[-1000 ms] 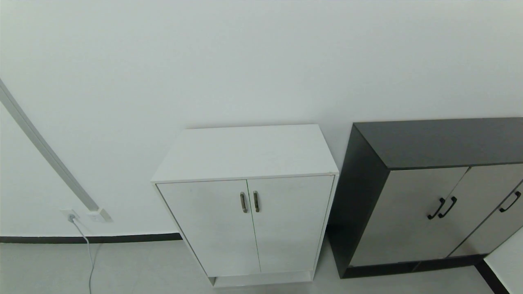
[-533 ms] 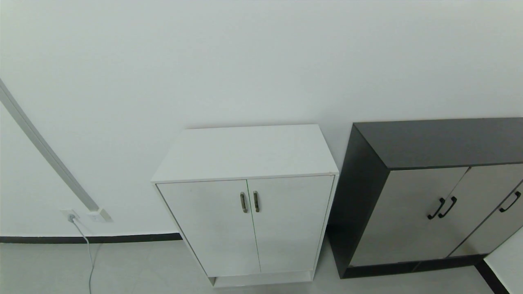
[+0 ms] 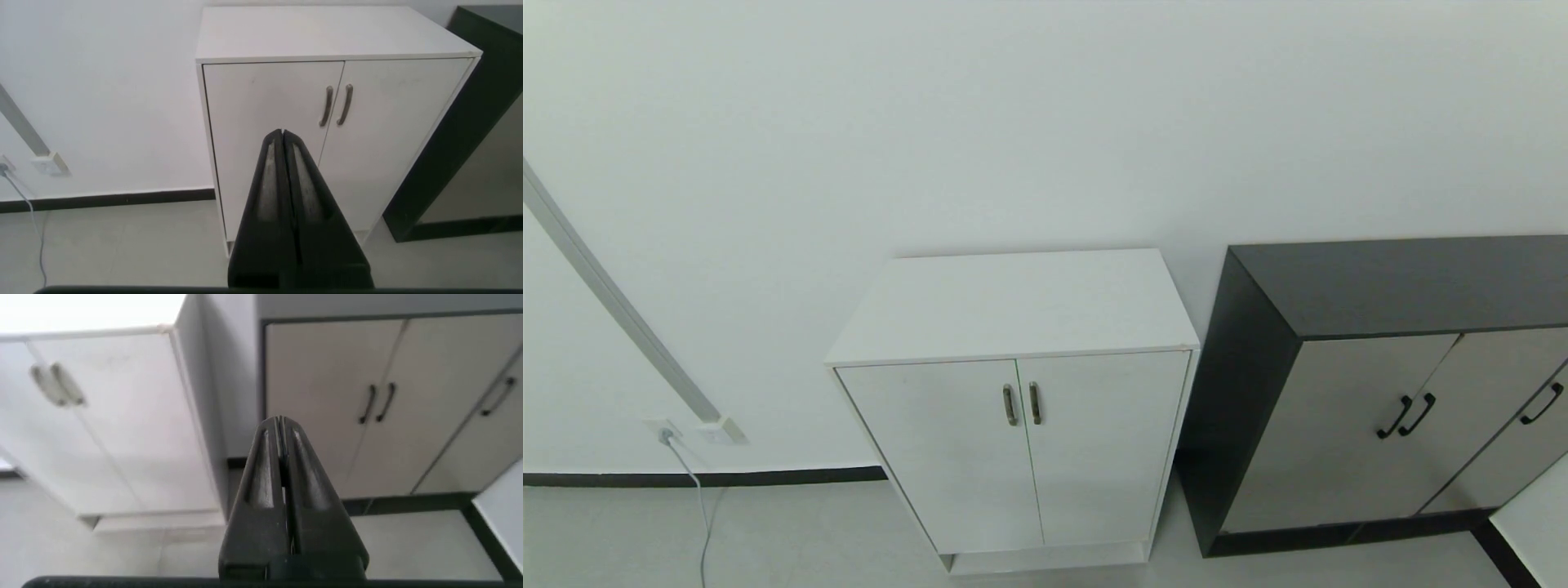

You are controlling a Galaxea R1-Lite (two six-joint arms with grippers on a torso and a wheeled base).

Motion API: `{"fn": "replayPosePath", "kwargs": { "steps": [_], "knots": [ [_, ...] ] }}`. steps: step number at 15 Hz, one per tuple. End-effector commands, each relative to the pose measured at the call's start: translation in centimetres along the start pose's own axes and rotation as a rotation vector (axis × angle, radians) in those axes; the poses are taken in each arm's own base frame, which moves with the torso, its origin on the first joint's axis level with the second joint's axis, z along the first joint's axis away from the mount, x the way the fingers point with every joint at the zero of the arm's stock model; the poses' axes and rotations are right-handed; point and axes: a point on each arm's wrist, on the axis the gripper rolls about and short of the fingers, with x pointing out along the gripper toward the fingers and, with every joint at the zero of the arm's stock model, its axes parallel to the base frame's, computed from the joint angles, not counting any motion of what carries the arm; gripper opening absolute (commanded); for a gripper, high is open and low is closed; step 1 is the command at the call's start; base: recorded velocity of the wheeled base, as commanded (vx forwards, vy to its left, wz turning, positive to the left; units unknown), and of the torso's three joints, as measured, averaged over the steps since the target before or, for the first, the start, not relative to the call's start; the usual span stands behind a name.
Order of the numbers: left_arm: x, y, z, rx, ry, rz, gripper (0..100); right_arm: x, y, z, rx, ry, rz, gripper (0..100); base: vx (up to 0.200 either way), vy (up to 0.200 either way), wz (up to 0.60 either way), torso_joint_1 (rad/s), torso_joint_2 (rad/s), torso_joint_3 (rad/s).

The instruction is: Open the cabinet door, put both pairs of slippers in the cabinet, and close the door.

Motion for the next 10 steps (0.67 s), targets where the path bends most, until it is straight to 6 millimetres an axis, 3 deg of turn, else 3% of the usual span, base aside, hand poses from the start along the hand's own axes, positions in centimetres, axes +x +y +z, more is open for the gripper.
{"fn": "replayPosePath", "kwargs": {
  "steps": [1, 10],
  "knots": [
    [0.01, 0.0, 0.0, 0.001, 0.001, 0.0, 0, -0.18, -0.01, -0.04, 0.039, -0.027, -0.007, 0, 0.0, 0.0, 0.0, 0.0, 0.0, 0.0],
    [0.01, 0.0, 0.0, 0.006, 0.001, -0.001, 0, -0.18, -0.11, 0.01, 0.066, -0.033, -0.051, 0, 0.0, 0.0, 0.0, 0.0, 0.0, 0.0]
  ]
}}
